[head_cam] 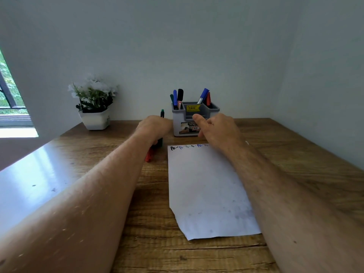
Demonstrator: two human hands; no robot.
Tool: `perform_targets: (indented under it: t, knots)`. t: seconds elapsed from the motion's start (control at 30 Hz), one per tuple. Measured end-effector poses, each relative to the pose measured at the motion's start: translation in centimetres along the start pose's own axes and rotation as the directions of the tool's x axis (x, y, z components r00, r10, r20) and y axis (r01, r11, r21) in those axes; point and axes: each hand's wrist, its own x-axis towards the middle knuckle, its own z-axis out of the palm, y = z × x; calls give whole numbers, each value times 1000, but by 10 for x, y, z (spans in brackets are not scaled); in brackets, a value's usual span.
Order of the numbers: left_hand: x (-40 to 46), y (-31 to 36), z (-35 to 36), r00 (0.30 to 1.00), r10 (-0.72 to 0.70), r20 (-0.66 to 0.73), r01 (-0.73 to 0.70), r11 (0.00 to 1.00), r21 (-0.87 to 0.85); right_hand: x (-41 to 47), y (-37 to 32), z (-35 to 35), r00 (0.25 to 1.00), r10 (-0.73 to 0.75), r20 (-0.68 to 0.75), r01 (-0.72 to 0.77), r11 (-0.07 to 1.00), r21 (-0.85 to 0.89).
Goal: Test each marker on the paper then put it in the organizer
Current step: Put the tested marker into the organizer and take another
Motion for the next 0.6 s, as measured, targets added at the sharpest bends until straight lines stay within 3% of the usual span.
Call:
perform_targets:
  t: [0.1,0.2,0.3,0.4,0.6]
  knots:
    - [-3,7,-4,995,92,-36,-91,995,31,0,0,0,1000,-4,-5,4,1000,-9]
    - [-6,9,-6,977,110,-185,-97,992,76,0,-1,1,1000,8,0,-8,1000,-7]
    - [-12,10,0,945,74,-319,-98,993,-61,0,-1,0,1000,10,-6,-10,1000,-17]
    - [-17,14,4,890,187,-416,-235,969,-69,-2,-5,-3,998,-18,-52,19,1000,21]
    - [-20,18,10,829,427,-361,-449,893,24,-5,-13,-13,959,-112,-262,132,990,60]
